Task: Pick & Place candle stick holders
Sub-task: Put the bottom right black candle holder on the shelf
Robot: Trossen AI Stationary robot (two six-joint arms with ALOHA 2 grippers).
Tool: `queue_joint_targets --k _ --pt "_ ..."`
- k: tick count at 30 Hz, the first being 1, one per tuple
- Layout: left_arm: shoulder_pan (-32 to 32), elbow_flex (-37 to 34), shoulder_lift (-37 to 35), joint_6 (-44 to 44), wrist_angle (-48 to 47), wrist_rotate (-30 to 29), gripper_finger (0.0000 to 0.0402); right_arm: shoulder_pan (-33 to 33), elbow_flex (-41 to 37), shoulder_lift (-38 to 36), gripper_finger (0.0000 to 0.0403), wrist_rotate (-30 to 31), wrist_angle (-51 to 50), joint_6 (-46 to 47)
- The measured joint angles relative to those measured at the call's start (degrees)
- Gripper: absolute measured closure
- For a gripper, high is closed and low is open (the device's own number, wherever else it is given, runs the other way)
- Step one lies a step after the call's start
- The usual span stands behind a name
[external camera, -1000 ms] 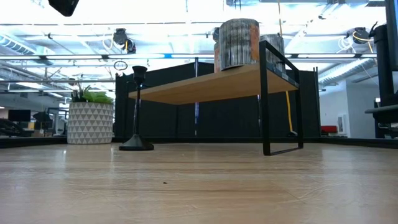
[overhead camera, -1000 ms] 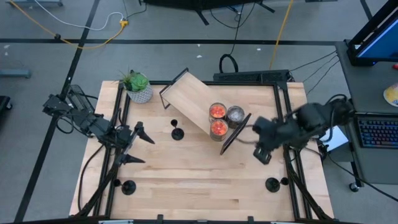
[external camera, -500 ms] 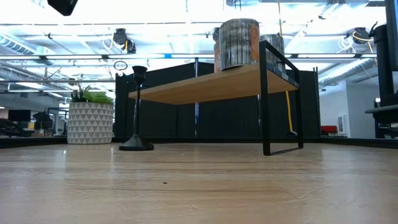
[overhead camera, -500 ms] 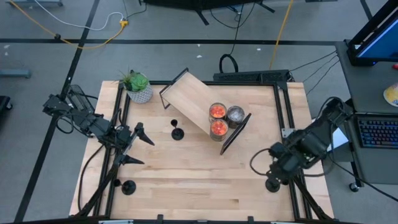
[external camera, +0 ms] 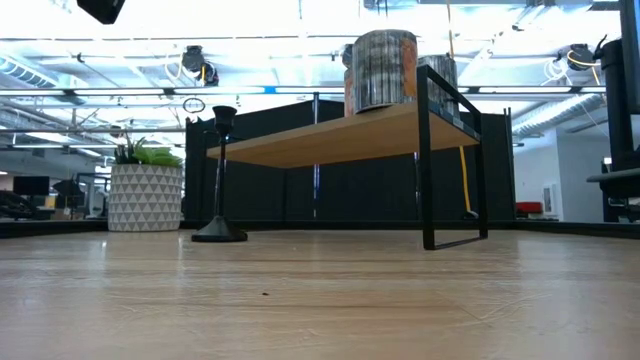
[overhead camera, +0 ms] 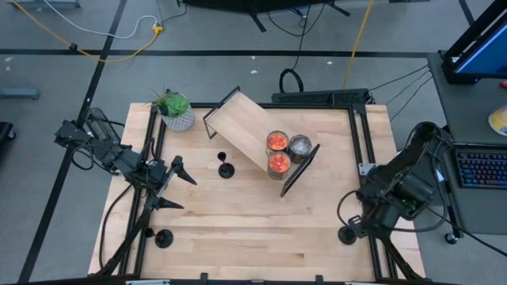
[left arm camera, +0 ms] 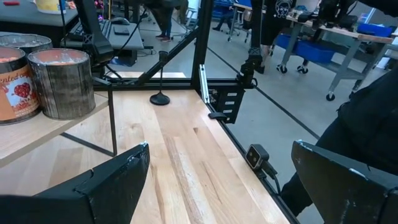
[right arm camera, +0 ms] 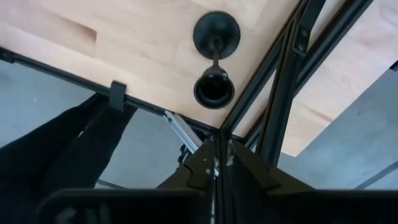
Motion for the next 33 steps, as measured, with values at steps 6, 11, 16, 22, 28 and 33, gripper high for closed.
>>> queue_joint_targets --k 6,11,16,22,28,33 --pt "-0.01 0.00 0.00 0.00 0.02 -0.01 0.0004 0.44 0.00 0.00 0.0305 0.32 0.15 0.16" --pt "0.01 0.00 0.00 0.00 -0.24 -0.01 0.0004 0.44 -1.18 0.02 0.0258 0.26 0.15 1.82" --pt "0.01 0.00 0.00 0.84 -0.28 -0.01 0.0004 0.44 -4.88 0.04 0.0226 0.04 1.39 0.59" --pt "-0.01 0.02 0.00 1.05 -0.35 -0.02 0.0004 0.41 -8.62 0.00 0.0218 0.04 2.91 -0.73" --pt "0.00 0.02 0.00 1.03 -0.36 -0.03 0.0004 0.41 -11.34 -0.02 0.0226 0.03 3.19 -2.92" --pt "-0.01 0.02 0.00 1.03 -0.37 -0.02 0.0004 0.41 -12.50 -0.02 0.0231 0.02 3.81 -3.04"
